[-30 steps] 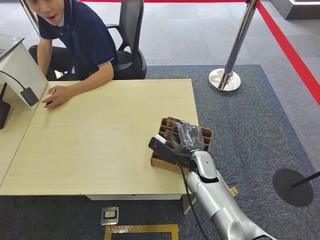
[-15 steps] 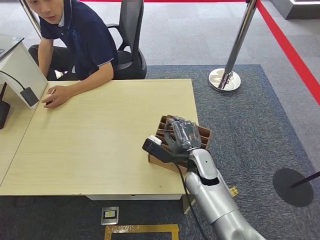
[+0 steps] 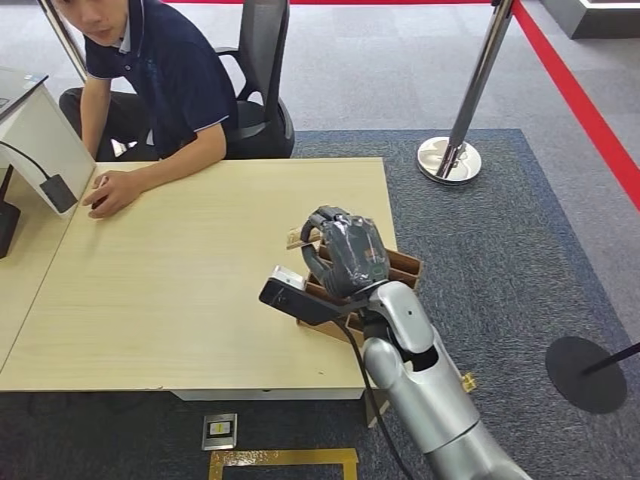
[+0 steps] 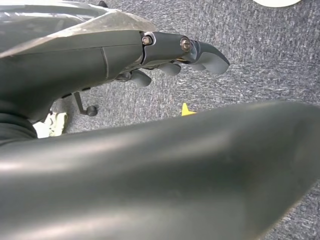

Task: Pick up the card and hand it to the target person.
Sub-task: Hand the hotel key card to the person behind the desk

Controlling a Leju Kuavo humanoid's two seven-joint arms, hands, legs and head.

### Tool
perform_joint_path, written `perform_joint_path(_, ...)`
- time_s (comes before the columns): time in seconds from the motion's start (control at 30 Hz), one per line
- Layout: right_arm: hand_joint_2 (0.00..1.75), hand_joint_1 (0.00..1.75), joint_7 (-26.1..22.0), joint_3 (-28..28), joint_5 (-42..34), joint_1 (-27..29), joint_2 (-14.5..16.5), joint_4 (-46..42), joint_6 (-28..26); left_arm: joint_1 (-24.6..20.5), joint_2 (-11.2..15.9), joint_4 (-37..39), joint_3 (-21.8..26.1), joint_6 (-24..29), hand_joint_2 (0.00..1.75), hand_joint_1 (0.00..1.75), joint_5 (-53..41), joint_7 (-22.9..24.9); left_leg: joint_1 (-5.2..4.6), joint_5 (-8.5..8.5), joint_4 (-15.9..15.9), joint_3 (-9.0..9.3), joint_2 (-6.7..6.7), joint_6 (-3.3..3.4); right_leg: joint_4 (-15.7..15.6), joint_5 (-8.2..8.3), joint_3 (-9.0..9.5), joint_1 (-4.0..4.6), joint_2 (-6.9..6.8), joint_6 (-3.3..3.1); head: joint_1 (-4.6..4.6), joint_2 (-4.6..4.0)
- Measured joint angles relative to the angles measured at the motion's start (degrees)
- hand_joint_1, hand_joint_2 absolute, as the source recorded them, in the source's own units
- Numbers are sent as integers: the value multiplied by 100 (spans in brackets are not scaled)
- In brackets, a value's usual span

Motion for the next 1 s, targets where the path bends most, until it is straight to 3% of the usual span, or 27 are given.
perform_joint_path(0.23,175,175,-79,329,-583,-620,98,-269,277,-5,0,0,7,-7,0,0,-60,-24,0,3,0,1,0,-3,5,2,0,0,0,-2,0,0)
perform_joint_path(0.43,175,175,-325,448,-1210,-1736,643,740,374,-21,0,0,5,-19,0,0,-96,-34,2,12,0,4,1,-12,11,4,-1,1,0,-7,-2,0)
perform_joint_path(0.6,175,175,-162,631,-1785,-2328,926,1572,468,-24,-6,0,5,-42,0,0,-103,-18,3,13,0,3,1,-14,14,4,-1,2,0,-7,-1,0)
perform_joint_path(1.0,175,175,339,1484,-2729,-2902,1056,2630,477,-27,-39,0,5,-62,0,0,-102,2,3,13,1,3,1,-13,12,4,-1,2,0,-6,-1,0)
